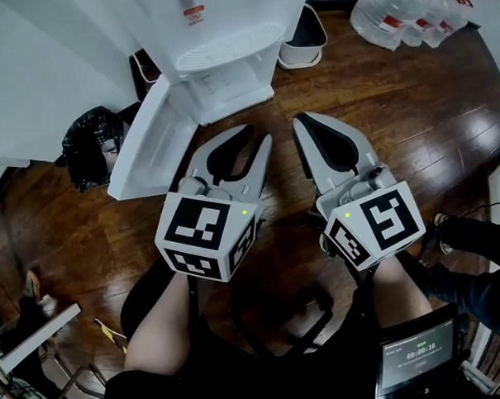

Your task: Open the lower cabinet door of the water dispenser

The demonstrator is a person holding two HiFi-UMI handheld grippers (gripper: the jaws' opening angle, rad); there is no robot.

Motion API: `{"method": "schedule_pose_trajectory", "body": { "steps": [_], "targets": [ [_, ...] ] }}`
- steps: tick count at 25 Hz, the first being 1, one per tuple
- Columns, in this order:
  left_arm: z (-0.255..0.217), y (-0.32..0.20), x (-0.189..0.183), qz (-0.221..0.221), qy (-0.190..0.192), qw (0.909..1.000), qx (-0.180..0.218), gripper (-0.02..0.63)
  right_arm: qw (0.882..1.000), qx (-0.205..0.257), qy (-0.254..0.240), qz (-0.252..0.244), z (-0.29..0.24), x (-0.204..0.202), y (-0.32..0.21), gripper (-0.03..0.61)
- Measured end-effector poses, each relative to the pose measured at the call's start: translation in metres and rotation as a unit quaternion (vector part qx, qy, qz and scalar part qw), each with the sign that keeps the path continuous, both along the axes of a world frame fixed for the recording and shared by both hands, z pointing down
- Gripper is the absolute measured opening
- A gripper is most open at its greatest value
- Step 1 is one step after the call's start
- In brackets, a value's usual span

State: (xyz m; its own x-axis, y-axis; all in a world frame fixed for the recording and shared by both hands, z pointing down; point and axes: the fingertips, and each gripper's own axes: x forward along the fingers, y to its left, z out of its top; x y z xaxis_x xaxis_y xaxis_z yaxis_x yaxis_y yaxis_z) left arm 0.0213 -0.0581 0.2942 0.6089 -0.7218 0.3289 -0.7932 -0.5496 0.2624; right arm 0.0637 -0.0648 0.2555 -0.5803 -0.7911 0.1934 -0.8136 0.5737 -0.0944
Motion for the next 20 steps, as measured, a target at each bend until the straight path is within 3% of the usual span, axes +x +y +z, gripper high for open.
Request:
{"method": "schedule_pose_trajectory", "body": {
  "steps": [20],
  "targets": [
    [0.0056,0.0029,0.0018,0.004,-0.002,0.9999,-0.012,0.107,1.0,-0.003,0.0,-0.003,0.0021,-0.0023,0.0008,0.005]
  ]
}}
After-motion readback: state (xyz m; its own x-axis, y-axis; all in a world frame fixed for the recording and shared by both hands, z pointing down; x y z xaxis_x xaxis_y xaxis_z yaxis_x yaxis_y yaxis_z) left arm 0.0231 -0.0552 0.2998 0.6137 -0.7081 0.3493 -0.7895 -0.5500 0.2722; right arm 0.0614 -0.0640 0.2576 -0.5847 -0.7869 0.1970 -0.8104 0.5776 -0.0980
